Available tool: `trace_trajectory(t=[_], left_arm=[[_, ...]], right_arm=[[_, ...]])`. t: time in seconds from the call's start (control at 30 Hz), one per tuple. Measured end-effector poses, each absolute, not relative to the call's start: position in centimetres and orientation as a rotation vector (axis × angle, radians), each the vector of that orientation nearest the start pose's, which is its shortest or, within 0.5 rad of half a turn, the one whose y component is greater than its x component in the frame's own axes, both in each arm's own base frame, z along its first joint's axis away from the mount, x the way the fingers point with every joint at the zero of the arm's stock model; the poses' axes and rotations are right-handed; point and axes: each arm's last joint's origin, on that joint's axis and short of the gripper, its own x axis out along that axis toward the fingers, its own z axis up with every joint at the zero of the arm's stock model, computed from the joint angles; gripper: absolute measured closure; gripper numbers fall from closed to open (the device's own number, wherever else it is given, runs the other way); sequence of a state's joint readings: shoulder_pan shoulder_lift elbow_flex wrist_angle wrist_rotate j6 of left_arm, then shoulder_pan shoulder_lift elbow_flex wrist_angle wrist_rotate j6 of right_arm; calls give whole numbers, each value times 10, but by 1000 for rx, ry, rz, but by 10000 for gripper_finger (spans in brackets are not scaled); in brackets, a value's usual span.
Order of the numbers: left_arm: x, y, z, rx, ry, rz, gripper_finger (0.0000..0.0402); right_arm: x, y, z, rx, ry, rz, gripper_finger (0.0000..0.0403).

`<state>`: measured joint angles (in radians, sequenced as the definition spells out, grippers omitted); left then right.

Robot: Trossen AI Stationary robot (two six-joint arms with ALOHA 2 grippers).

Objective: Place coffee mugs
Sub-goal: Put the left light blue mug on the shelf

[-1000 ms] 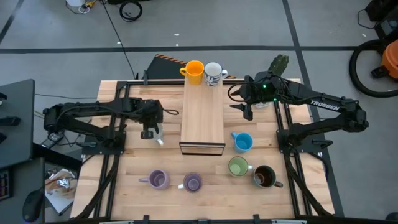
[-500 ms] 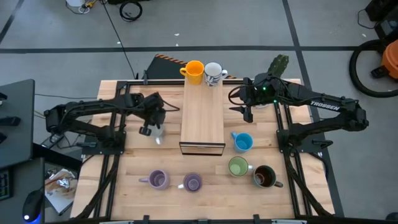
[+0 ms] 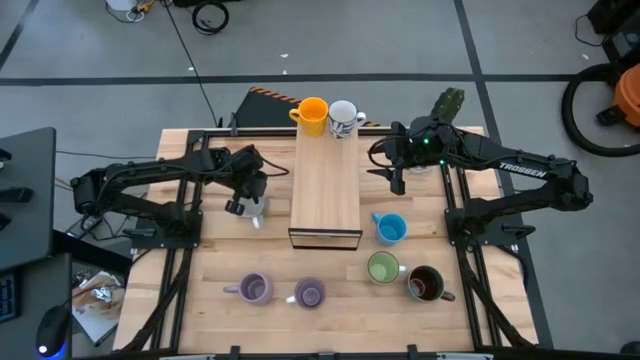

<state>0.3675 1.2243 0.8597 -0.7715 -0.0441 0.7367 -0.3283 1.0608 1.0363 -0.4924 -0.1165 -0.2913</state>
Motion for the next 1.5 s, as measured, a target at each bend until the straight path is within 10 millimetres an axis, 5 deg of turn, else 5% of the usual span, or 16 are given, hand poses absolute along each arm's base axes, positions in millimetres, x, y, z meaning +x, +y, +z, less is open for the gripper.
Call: trace_trajectory(t=[0.13, 0.47, 0.67, 0.9, 1.3, 1.5], left_arm=[[206, 81, 233, 460, 1205, -35, 350], [206, 84, 234, 471, 1226, 55, 222], [206, 84, 234, 388, 1232, 145, 180], [204, 74, 236, 343, 1283, 155, 175], [204, 59, 284, 1, 1259, 355, 175], [209, 21, 286, -123, 1225, 416, 186]], right_arm=[[211, -68, 341, -171, 527, -133, 152], [211, -68, 340, -161, 527, -137, 152], [211, -68, 341, -161, 525, -138, 152], [211, -68, 341, -160, 525, -139, 152], [211, -69, 341, -183, 528, -153, 152], [211, -70, 342, -175, 518, -179, 152]])
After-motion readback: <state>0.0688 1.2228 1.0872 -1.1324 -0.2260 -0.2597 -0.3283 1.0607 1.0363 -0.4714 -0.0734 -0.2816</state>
